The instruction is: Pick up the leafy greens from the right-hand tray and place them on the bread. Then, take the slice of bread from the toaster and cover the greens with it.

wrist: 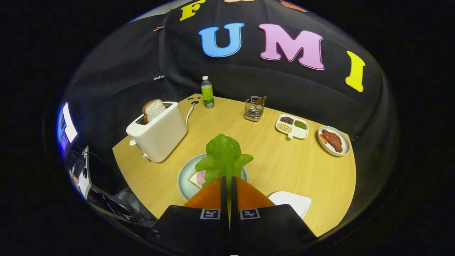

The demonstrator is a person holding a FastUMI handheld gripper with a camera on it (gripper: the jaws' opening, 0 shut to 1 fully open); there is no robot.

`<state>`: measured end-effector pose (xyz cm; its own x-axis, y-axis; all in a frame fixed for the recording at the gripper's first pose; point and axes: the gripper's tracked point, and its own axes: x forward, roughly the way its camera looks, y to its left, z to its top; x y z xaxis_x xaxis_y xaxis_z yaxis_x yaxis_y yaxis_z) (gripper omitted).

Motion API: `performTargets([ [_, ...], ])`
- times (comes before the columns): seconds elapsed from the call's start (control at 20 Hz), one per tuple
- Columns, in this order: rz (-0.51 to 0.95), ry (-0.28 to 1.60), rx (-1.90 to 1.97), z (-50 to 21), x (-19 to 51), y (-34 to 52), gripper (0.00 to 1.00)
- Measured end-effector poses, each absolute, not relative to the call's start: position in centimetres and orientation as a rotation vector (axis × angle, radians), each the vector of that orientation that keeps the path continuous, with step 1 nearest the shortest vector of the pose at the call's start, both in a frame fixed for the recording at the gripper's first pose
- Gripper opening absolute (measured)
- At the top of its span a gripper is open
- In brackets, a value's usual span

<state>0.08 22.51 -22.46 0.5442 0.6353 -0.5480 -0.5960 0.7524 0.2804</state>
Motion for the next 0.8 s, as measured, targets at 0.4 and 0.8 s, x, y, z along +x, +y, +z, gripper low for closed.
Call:
performTargets([
  [0.4,0.742,0.773,0.052,-27.2,1.0,28.4,0.06],
  [0.8,0.707,0.809,0.032,-30.4,2.3,30.0,0.77],
])
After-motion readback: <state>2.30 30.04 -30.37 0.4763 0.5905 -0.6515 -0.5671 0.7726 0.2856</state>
